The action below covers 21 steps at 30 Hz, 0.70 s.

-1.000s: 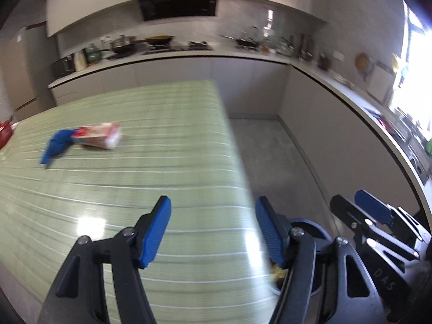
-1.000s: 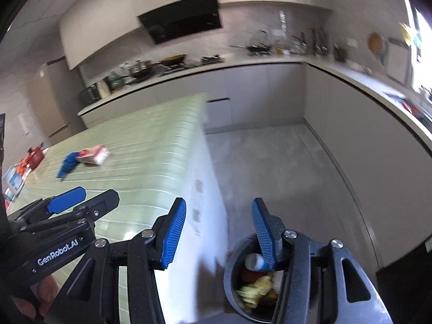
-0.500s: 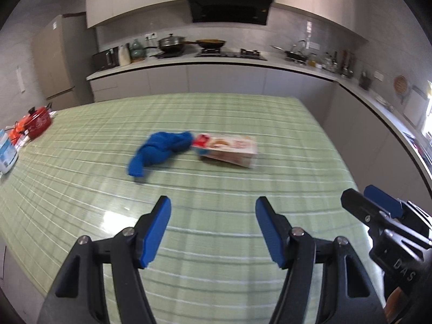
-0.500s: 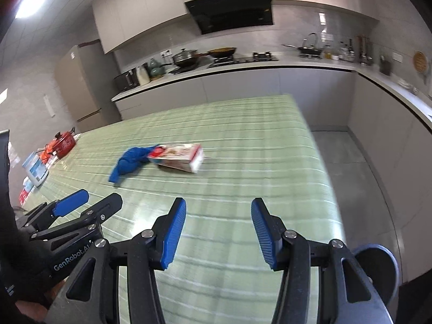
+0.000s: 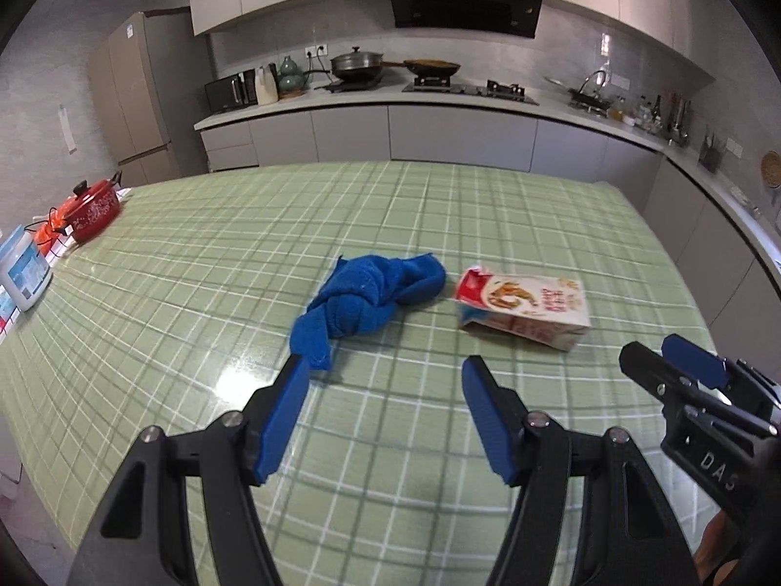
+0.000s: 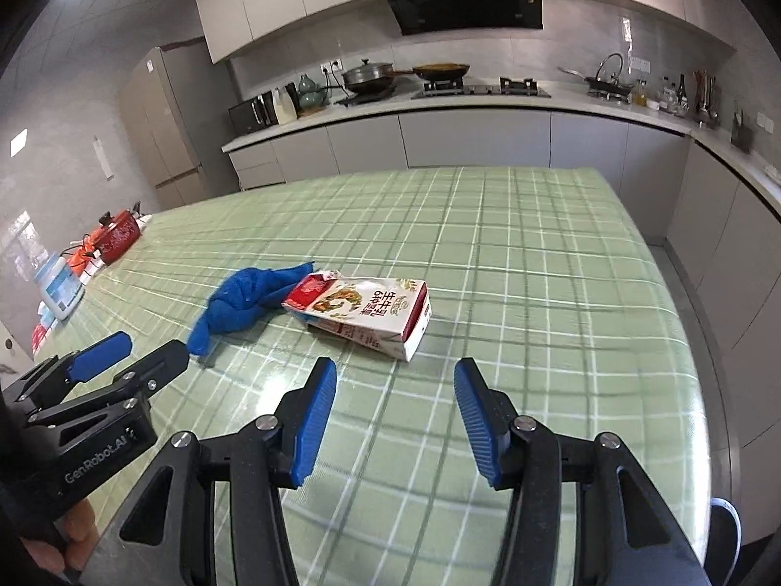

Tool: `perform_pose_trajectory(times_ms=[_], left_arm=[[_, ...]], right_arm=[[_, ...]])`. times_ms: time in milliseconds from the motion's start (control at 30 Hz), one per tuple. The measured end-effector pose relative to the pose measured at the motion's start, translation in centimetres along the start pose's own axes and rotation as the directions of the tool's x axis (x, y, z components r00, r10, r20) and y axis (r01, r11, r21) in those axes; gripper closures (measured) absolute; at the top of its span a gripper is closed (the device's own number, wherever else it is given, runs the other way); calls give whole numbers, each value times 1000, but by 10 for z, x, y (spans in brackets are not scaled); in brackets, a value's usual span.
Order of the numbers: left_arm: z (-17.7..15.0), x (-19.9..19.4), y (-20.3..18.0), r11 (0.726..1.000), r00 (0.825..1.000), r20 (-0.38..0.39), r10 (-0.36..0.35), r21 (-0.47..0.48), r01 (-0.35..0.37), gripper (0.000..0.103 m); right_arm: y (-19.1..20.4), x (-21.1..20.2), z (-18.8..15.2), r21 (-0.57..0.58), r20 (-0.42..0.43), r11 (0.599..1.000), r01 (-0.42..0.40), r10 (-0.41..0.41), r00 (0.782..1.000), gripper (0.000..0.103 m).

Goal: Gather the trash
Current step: 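Move both tools back toward the blue cloth and milk carton, then grasp the blue cloth with left tool while right tool grasps the milk carton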

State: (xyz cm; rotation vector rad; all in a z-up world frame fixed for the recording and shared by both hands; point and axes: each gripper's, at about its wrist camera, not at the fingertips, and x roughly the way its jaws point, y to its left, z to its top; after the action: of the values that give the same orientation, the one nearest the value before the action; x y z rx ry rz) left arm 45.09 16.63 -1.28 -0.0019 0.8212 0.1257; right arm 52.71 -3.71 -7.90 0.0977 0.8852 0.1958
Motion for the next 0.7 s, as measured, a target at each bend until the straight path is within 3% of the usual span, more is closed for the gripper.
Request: perform_pose_trajectory(times_ms=[133,433,700], left_arm=[[4,15,7,1000,1000,-20,-8,7,8,36],[11,42,29,995,996,-57,-75,58,78,36],[19,62,57,990,990,-80,-112,81,119,36]], right_arm=[[3,23,7,9,-32,1000,-2,3,999,50],[20,66,17,43,-71,996,76,-73,995,50],[50,81,16,59,-92,990,124,-118,989,50]])
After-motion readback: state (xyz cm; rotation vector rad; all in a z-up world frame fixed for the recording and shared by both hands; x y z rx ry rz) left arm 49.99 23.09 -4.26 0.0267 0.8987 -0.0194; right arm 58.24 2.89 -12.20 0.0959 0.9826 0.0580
